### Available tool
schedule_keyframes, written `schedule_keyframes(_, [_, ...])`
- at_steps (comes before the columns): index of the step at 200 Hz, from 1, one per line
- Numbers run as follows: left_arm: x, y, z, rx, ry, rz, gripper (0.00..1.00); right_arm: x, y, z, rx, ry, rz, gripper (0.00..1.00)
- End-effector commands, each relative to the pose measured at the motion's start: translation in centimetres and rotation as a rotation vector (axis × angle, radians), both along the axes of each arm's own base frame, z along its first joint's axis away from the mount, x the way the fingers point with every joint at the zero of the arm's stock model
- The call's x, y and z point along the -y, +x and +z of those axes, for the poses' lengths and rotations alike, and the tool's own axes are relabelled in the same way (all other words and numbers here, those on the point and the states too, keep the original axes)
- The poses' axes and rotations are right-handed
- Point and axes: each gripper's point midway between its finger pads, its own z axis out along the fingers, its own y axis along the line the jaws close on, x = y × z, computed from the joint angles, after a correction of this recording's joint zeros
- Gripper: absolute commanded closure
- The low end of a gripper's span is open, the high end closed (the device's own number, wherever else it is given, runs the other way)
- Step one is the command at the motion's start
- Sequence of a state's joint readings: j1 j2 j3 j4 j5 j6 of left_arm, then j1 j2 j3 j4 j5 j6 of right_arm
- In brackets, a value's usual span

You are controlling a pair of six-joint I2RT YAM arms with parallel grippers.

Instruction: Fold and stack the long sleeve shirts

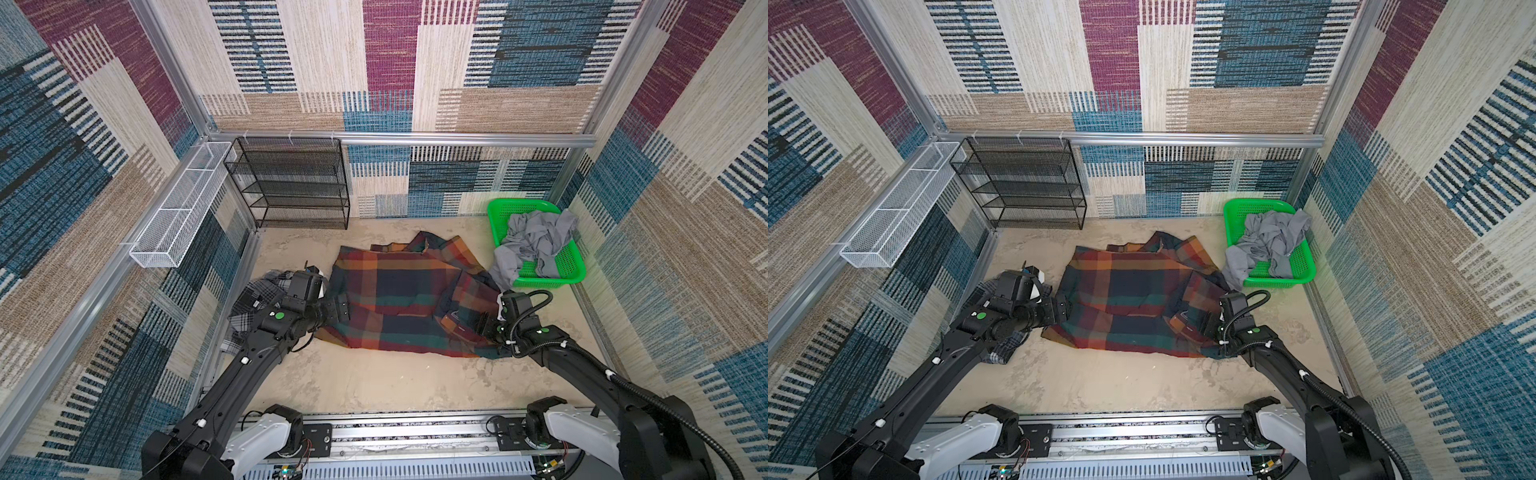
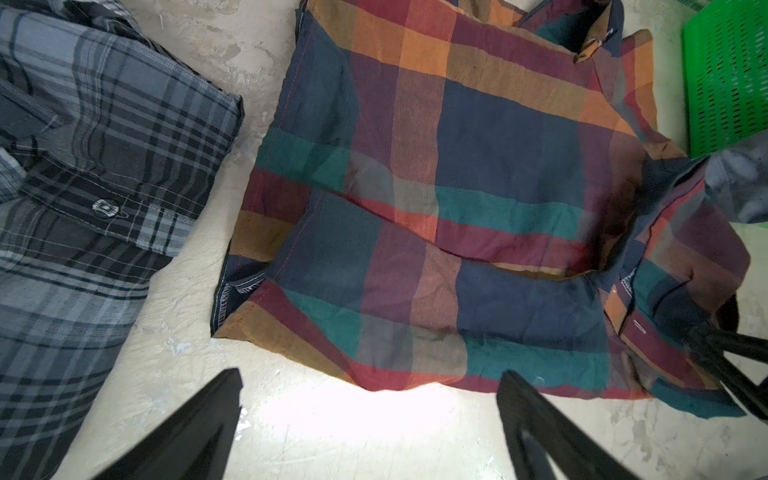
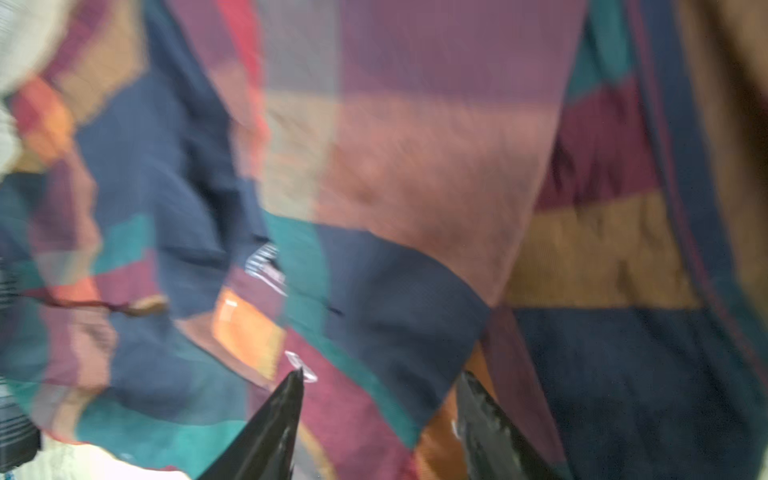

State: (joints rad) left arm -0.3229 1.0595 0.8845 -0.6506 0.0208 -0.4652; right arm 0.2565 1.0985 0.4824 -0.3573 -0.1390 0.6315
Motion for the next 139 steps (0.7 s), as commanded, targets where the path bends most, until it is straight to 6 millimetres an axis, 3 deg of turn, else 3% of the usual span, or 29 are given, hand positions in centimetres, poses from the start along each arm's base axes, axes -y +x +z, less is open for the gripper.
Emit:
schedule_keyframes(1, [-0.4, 0.2, 0.2, 0.03, 0.034, -0.011, 0.01, -0.8, 0.6, 0.0, 0.017, 0.043, 0.01, 0.42])
schedule_keyframes(25, [-0.6, 0.2, -0.1, 0.032, 0.033, -0.007, 0.01, -0.7, 0.5, -0.3, 0.012, 0.039, 0.006, 0.43])
schedule_keyframes(51, [-0.3, 0.5, -0.4, 0.02, 0.02, -0.007, 0.01, -1.6, 0.8, -0.3, 0.028, 0.089, 0.024, 0.51])
schedule_keyframes(80, [-0.4, 0.5, -0.6, 0.008, 0.015, -0.006, 0.01, -2.4, 1.7, 0.2, 0.059, 0.115, 0.058, 0.7])
schedule_keyframes(131, [-0.5, 0.4, -0.6, 0.015, 0.011, -0.002, 0.01, -1.6, 3.5, 1.8, 0.116, 0.033, 0.061, 1.0])
schedule_keyframes(139, [-0.4, 0.5, -0.7, 0.013, 0.01, -0.003, 0.01, -1.8, 3.7, 1.8, 0.114, 0.035, 0.069, 1.0])
